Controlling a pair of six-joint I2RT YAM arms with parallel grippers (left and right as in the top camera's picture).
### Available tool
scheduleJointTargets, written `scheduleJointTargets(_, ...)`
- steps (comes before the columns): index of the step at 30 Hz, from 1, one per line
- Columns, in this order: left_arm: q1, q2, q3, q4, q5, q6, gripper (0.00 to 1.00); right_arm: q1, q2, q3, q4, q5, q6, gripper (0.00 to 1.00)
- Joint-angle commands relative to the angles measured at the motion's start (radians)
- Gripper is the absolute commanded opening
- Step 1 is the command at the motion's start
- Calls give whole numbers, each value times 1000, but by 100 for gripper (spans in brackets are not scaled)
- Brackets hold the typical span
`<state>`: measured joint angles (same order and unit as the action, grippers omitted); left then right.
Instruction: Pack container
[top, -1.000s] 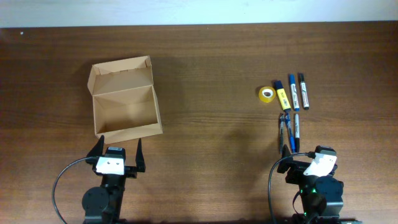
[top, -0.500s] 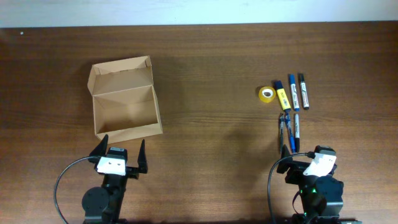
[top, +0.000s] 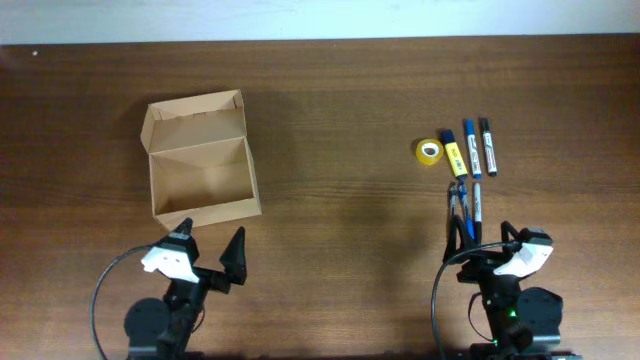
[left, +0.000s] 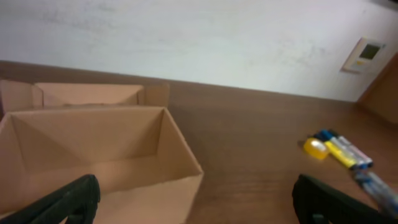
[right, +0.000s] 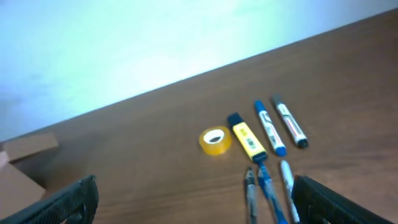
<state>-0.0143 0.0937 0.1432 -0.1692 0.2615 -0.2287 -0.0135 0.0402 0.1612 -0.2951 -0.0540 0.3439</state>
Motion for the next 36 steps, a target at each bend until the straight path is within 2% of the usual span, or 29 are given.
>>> scheduleJointTargets(1, 3, 116, 130, -24, -3, -27, 100, -9, 95, 78, 10, -32, -25, 99)
scheduleJointTargets(5, 3, 325, 303, -53, -19, 24, 100, -22, 332, 254, -31, -10, -138, 99)
scheduleJointTargets(9, 3, 570, 542, -172, -23, 136, 100, -110, 639, 545, -169, -10, -233, 99)
scheduleJointTargets(16, 3, 930, 927, -409, -22, 285, 100, -365, 1136, 1106, -506, -58, -240, 99)
scheduleJointTargets(21, 3, 1066, 1013, -454, -20, 296, 100, -505, 1379, 1395, -722, -71, -239, 99)
scheduleJointTargets(28, 2, 1111, 1013, -585, 269, 286, 100, -578, 1479, 1451, -784, -69, -240, 99)
scheduleJointTargets(31, 3, 1109, 1013, -587, 323, 286, 100, -583, 1490, 1451, -788, -68, -240, 99)
scheduleJointTargets(33, 3, 1109, 1013, -583, 308, 287, 100, -583, 1492, 1451, -788, -67, -239, 99)
scheduleJointTargets(36, 2, 1114, 1014, -595, 244, 253, 81, -583, 1492, 1451, -788, -67, -239, 99)
